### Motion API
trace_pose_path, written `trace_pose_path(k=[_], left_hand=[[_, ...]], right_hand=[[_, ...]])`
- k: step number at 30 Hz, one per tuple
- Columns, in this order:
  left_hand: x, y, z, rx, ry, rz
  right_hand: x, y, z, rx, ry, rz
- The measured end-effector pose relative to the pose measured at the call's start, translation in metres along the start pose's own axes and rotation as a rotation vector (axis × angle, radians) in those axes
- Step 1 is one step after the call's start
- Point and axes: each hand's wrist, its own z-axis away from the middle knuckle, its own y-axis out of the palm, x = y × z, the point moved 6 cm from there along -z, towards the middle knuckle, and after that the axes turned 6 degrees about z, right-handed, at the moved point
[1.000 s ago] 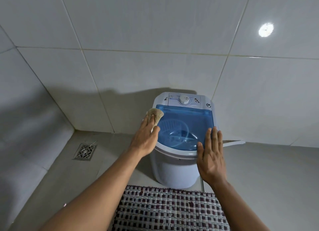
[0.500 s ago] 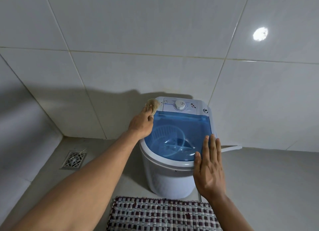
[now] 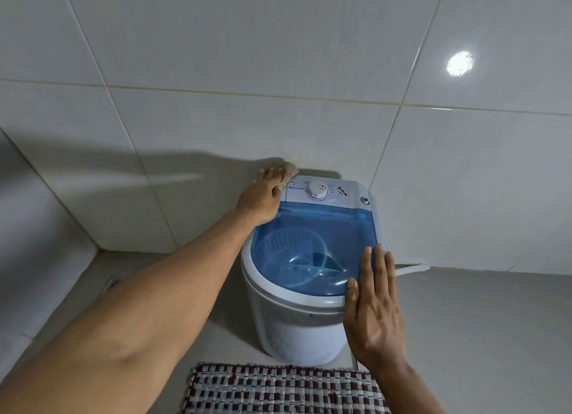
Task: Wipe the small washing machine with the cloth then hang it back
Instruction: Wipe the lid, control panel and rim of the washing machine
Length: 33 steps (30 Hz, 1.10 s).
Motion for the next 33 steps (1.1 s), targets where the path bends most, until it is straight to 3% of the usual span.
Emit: trace_pose_path(k=[7,14,19,21,28,33], left_hand=[[-0.032,0.012,-0.006,0.067,0.221,-0.103],[-0.038,-0.001,0.025,0.007,0.24,-0.158],[-0.042,-0.007,0.058,0.077,0.11,-0.146],[-0.045,-0.013,0.06,0.073,0.025,-0.009],[-0.04,-0.017,0.076,0.049,-0.355,0.906],[-0.062,-0.016,0.097,0.224,-0.436,1.373]], right_hand=[[0.0,-0.002,0.0,-0.012,-0.027,0.021],[-0.001,-0.001,0.001,0.05,-0.025,0.045],[-0.001,-0.006,0.0,0.074,-0.003,0.039],[-0.001,-0.006,0.0,0.064,-0.009,0.042],[-0.003,-0.003,-0.001,0.075,-0.012,0.02],[-0.006,-0.012,-0.007,0.132,0.068,-0.074]])
